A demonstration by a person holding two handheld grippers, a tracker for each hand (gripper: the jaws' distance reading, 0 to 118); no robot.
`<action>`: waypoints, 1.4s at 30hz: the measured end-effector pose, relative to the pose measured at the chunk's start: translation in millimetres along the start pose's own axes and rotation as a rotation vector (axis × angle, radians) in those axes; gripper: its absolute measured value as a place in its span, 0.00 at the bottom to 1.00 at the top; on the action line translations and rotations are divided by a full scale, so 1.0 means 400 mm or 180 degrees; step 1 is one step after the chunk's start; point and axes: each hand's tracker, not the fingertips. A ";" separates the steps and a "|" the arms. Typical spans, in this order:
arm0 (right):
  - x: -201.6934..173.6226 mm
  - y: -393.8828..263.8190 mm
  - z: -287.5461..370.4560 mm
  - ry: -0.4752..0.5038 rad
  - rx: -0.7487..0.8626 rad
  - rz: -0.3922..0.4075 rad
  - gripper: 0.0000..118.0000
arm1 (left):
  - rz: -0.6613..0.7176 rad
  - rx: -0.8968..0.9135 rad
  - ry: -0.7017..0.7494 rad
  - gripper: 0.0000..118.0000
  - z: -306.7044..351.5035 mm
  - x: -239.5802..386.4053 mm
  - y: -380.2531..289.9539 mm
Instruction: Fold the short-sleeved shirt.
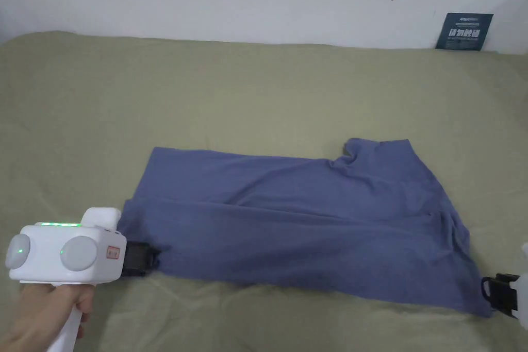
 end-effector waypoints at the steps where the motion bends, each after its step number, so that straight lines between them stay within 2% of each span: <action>1: 0.001 0.009 -0.021 0.0022 -0.0015 0.0011 1.00 | 0.0022 0.0041 -0.0085 0.06 0.007 -0.001 0.001; 3: -0.008 0.011 -0.034 0.0083 -0.0043 0.0013 0.91 | 0.0045 0.0099 -0.0095 0.06 0.022 0.007 0.007; 5: -0.019 0.030 -0.035 0.0116 -0.0066 -0.0002 0.90 | 0.0028 0.0108 -0.0170 0.06 0.030 0.005 0.013; 6: -0.025 0.035 -0.050 0.0128 -0.0137 -0.0018 0.81 | -0.0039 0.0063 -0.0138 0.06 0.030 0.010 0.014; 7: -0.033 0.034 -0.068 0.0114 -0.0175 -0.0024 0.45 | -0.0067 0.0107 -0.0124 0.06 0.030 0.014 0.012; 8: -0.035 0.017 -0.079 0.0124 -0.0091 -0.0034 0.14 | -0.0068 0.0095 -0.0128 0.06 0.029 0.004 0.012; 9: -0.042 0.044 -0.055 0.0109 -0.0100 0.0002 0.06 | -0.0048 0.0099 -0.0132 0.06 0.029 0.002 0.011; 10: -0.045 0.047 -0.071 0.0053 -0.0204 0.0050 0.06 | -0.0025 0.0101 -0.0140 0.06 0.029 0.002 0.011; 14: -0.062 0.031 -0.098 0.0019 -0.0281 0.0124 0.06 | 0.0003 0.0113 -0.0146 0.06 0.034 -0.006 0.007; 16: -0.069 0.036 -0.076 0.0056 -0.0225 0.0082 0.05 | -0.0022 0.0140 -0.0123 0.06 0.047 -0.009 0.005; 17: -0.060 0.036 -0.069 -0.0004 -0.0205 -0.0031 0.05 | -0.0048 0.0183 -0.0064 0.06 0.057 -0.008 0.003; 23: -0.053 0.019 0.017 0.0060 -0.0087 0.0107 0.05 | -0.0063 0.0298 -0.0079 0.06 0.135 -0.030 -0.029; 33: -0.029 -0.173 0.153 0.0158 -0.0245 0.0137 0.06 | -0.0016 0.0219 -0.0112 0.06 0.265 -0.067 -0.264; 34: -0.028 -0.190 0.158 0.0153 -0.0269 0.0149 0.12 | -0.0008 0.0202 -0.0115 0.06 0.270 -0.070 -0.281; 35: -0.025 -0.204 0.159 0.0156 -0.0286 0.0158 0.28 | -0.0001 0.0194 -0.0101 0.11 0.271 -0.070 -0.295; 36: -0.022 -0.213 0.159 0.0162 -0.0295 0.0157 0.53 | -0.0003 0.0180 -0.0093 0.31 0.269 -0.069 -0.303; 37: -0.048 -0.208 0.165 0.0184 -0.0313 0.0218 0.88 | 0.0000 0.0156 -0.0092 0.75 0.264 -0.072 -0.308; 38: -0.048 -0.207 0.159 0.0193 -0.0320 0.0181 1.00 | 0.0024 0.0126 -0.0101 0.99 0.257 -0.076 -0.310; 40: -0.046 -0.197 0.156 0.0180 -0.0327 0.0094 0.95 | 0.0038 0.0119 -0.0133 1.00 0.251 -0.075 -0.306; 42: -0.046 -0.172 0.157 0.0085 -0.0400 0.0080 0.94 | 0.0061 0.0284 -0.0159 1.00 0.269 -0.083 -0.290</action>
